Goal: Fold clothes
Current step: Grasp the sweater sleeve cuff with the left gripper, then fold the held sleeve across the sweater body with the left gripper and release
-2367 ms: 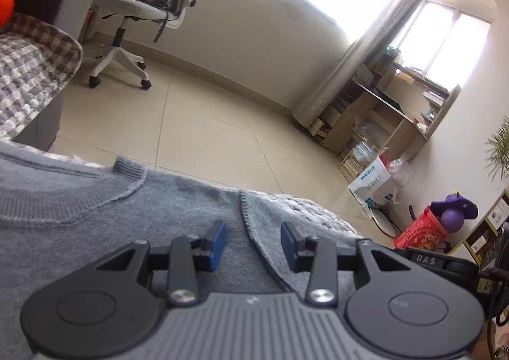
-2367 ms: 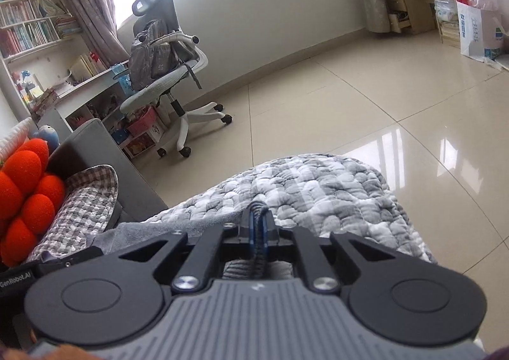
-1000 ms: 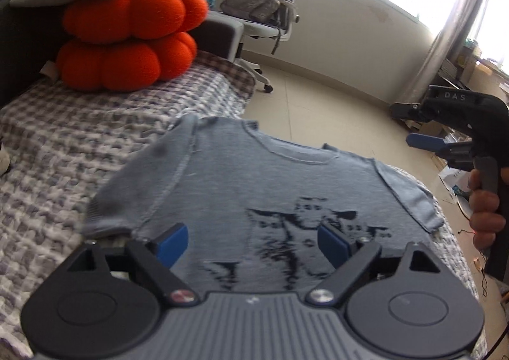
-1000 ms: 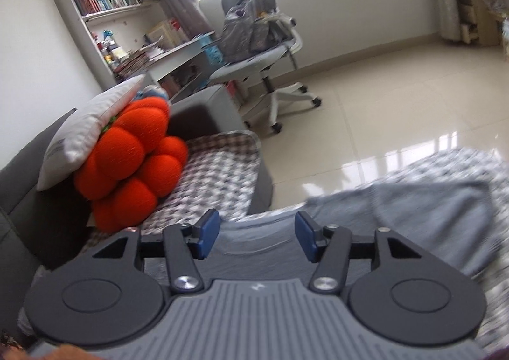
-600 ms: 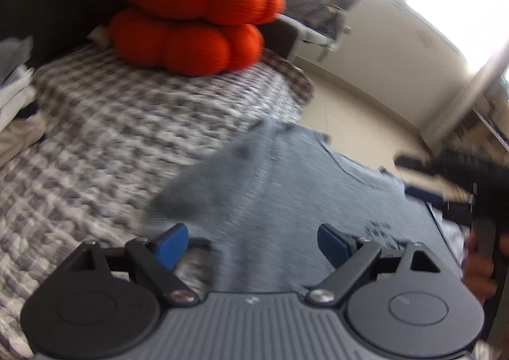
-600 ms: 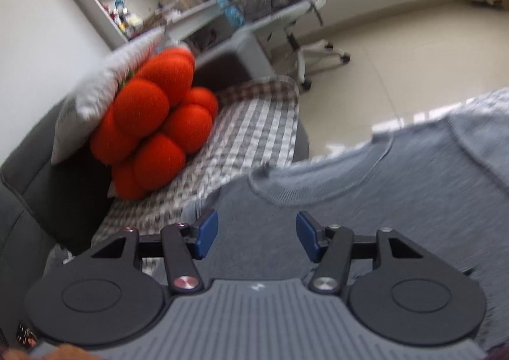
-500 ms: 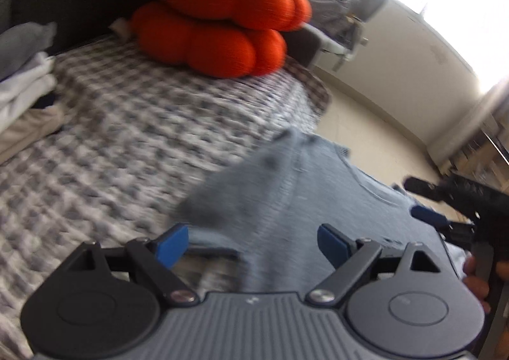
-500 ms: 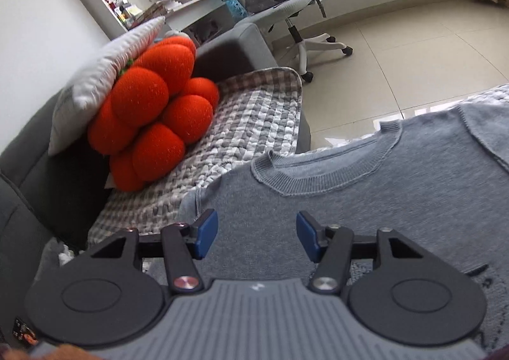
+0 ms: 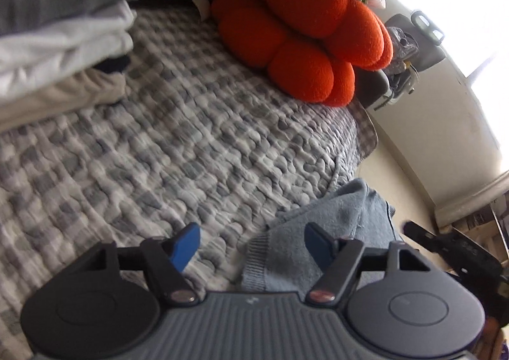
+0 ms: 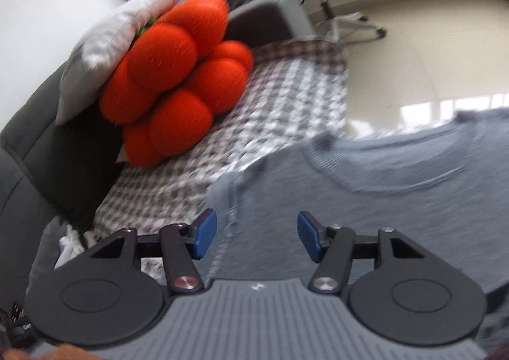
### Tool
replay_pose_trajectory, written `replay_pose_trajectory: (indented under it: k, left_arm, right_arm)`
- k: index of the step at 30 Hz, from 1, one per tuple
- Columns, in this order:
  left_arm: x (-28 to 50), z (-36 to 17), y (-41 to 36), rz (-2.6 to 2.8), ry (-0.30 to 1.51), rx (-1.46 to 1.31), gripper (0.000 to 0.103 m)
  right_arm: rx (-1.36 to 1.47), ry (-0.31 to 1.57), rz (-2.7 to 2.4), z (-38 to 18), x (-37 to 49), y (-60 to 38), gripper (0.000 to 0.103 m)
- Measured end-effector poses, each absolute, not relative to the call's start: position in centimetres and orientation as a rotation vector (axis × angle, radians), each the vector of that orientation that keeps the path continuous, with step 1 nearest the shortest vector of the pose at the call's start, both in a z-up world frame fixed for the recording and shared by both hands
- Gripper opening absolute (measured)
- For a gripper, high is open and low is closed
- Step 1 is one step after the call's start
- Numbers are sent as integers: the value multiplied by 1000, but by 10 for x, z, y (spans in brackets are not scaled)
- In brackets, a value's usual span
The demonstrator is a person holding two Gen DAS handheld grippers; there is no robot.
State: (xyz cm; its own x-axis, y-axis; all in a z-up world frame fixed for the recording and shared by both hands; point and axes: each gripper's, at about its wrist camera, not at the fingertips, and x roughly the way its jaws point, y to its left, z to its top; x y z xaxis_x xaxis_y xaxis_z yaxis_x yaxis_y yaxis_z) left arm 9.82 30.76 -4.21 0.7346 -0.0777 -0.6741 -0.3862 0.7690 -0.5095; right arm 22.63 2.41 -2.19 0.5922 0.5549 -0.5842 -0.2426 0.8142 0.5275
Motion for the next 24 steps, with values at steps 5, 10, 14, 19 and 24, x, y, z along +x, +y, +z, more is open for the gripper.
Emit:
replay_pose_trajectory:
  k: [5, 10, 14, 19, 24]
  left_arm:
    - [109, -54, 299, 161, 762, -686, 62]
    - [119, -67, 287, 121, 777, -657, 61]
    - [121, -69, 279, 137, 754, -635, 38]
    - [118, -66, 269, 108, 704, -657, 9]
    - [105, -44, 253, 79, 593, -597, 8]
  right_arm:
    - [470, 834, 578, -36, 227, 49, 60]
    - [517, 810, 640, -47, 222, 47, 60]
    - [594, 787, 656, -59, 224, 32, 60]
    - [668, 786, 692, -67, 227, 19, 60]
    - [713, 785, 706, -66, 228, 11, 60]
